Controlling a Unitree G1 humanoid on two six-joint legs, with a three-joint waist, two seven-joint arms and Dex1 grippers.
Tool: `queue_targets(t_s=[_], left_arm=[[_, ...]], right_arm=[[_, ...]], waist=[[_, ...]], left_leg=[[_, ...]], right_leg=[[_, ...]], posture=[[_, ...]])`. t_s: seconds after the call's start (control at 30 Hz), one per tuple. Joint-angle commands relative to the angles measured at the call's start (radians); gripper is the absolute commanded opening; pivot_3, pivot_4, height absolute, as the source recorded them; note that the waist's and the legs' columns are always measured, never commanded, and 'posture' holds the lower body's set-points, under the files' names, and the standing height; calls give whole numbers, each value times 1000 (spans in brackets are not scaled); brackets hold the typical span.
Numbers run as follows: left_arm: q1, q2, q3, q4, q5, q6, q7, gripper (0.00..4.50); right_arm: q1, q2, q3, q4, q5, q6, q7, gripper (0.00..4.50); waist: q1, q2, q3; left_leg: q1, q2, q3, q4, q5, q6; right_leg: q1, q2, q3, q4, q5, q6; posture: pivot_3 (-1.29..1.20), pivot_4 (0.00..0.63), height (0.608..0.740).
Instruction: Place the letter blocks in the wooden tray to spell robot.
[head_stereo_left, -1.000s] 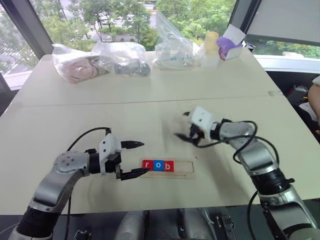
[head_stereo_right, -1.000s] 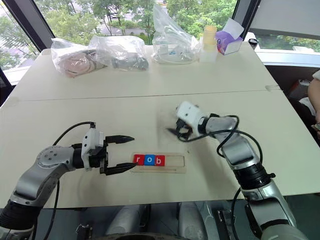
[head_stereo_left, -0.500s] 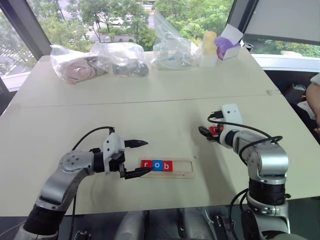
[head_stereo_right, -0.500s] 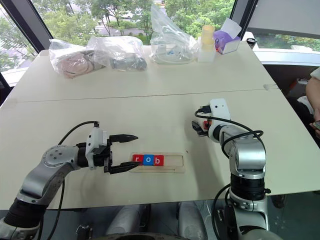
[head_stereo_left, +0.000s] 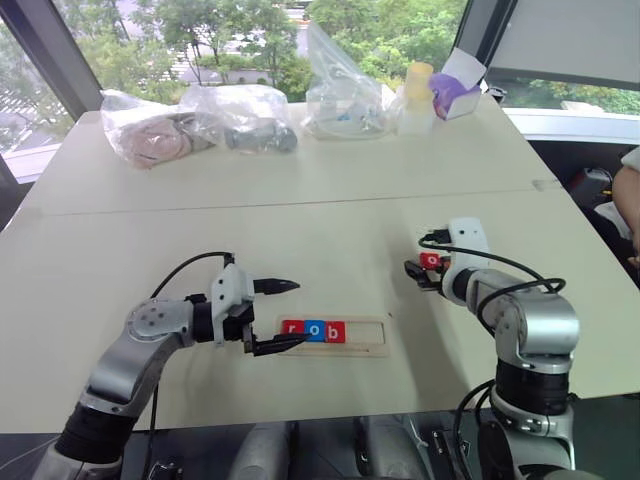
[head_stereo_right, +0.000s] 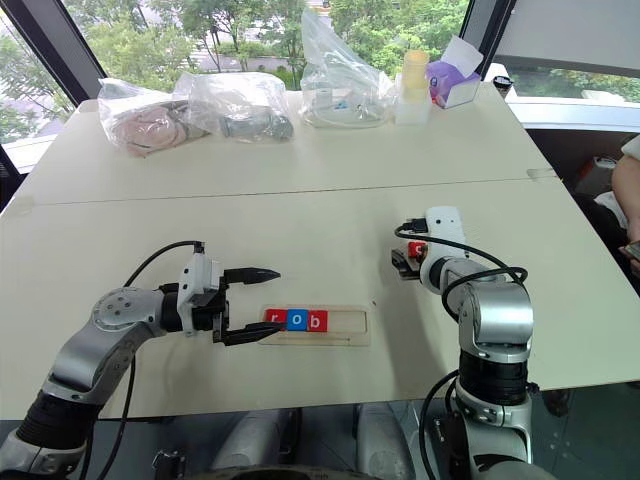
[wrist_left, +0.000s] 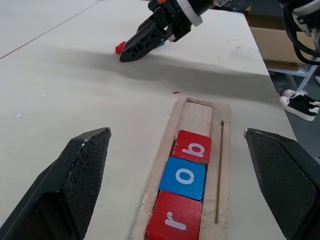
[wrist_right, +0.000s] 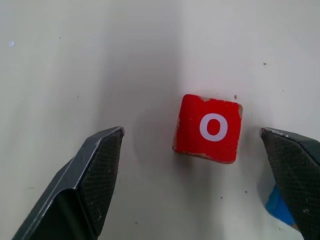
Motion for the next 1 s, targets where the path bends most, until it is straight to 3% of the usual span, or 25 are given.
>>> queue_targets(t_s=[0.03, 0.13, 0.3, 0.43, 0.6, 0.73, 1.0], left_arm=[[-3, -4, 4, -22, -2, -13, 6, 4500], [-1, -7, 4, -26, -1, -12, 13, 4500], [3, -8, 2, -30, 0, -12, 20, 4500], [5, -12, -1, -26, -1, -14, 21, 4500], [-4, -18, -24, -11, 1, -24, -4, 4500], [-29, -24, -39, 4, -4, -31, -32, 4500], [-75, -32, -48, 34, -16, -36, -86, 4500]], right_arm=[[-24, 13, -22, 22, 10, -24, -21, 4447], [-33, 16, -11, 49, 14, -37, -35, 3663], [-27, -19, 41, 25, 18, -41, -36, 1156], [-19, -107, 85, -116, 45, 32, -2, 1147], [62, -145, -13, -356, 141, 200, 54, 1147], [208, -50, -122, -482, 222, 202, 15, 1147], [421, 43, -119, -638, 320, 202, -108, 1147]], waist=[[0, 0, 0], [0, 0, 0], [-4, 0, 0], [-2, 0, 0], [5, 0, 0], [5, 0, 0], [-1, 1, -1]], left_leg=[[0, 0, 0, 0, 0, 0], [0, 0, 0, 0, 0, 0], [0, 0, 0, 0, 0, 0], [0, 0, 0, 0, 0, 0], [-1, 0, -1, 0, 0, 0], [0, 0, -2, 0, 0, 0], [1, 1, -1, 0, 0, 0]], right_leg=[[0, 0, 0, 0, 0, 0], [0, 0, 0, 0, 0, 0], [0, 1, 0, 0, 0, 0], [0, 0, 0, 0, 0, 0], [0, 0, -1, 0, 0, 0], [2, 0, -2, -1, 0, 0], [1, 1, -1, 0, 0, 0]], posture=[[0, 150, 740], [0, 150, 740], [0, 150, 740], [0, 150, 740], [0, 150, 740], [0, 150, 740], [0, 150, 740]])
